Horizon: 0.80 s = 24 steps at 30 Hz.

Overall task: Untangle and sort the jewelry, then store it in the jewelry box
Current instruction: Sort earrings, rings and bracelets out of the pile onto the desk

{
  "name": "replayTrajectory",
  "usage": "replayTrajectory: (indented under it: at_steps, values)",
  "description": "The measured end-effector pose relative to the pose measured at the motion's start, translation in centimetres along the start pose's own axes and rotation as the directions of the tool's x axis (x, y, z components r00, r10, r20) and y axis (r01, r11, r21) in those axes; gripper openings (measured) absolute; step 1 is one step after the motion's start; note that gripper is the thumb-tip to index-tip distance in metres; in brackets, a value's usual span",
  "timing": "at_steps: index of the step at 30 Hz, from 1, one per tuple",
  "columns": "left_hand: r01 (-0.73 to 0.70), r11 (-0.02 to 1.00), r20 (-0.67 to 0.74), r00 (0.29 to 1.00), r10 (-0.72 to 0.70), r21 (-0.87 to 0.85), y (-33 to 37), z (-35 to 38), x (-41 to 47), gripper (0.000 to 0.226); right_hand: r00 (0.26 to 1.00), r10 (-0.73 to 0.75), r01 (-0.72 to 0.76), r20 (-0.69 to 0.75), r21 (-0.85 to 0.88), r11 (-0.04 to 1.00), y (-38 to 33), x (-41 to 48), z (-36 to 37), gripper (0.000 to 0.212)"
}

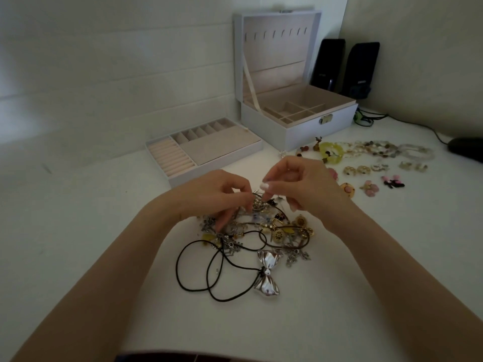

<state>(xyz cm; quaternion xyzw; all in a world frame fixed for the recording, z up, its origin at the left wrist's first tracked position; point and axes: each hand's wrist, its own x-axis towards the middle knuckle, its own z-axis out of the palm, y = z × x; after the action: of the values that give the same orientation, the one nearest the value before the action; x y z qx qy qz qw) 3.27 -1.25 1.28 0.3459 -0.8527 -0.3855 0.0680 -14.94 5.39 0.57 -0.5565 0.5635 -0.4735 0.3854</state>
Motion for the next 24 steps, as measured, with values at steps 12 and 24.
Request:
replayTrajectory:
  at_steps: [12,24]
  values:
    - [-0.171,0.944,-0.149,0.964,0.219,0.282,-1.4,0.9,1.6,0.014,0.994,-0.096,0.073,-0.053,-0.330,0.941,1.0,0.7,0.3,0.008]
    - [-0.182,0.965,-0.249,0.941,0.227,0.191,-1.5,0.2,1.1,0.011,0.998,-0.040,0.056,0.043,-0.459,0.887,1.0,0.4,0.0,0.012]
